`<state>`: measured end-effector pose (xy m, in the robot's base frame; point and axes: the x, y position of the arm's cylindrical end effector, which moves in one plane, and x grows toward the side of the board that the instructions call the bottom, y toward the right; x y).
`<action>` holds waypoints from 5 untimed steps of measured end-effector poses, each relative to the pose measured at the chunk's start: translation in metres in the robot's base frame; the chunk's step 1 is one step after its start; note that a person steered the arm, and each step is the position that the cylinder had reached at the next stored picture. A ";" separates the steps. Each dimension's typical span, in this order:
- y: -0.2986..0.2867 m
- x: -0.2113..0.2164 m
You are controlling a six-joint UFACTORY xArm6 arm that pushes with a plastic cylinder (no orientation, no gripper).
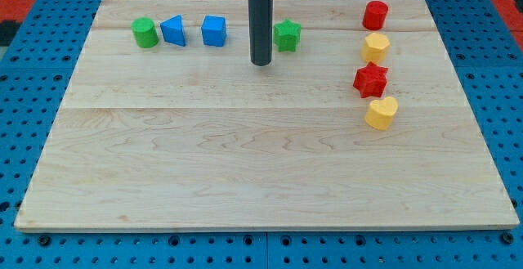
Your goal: Move red circle towards left bottom corner of the board
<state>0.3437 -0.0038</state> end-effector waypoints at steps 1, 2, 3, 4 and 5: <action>0.000 -0.012; 0.000 -0.019; -0.002 0.022; 0.006 0.026; 0.043 0.026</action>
<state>0.3695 0.0394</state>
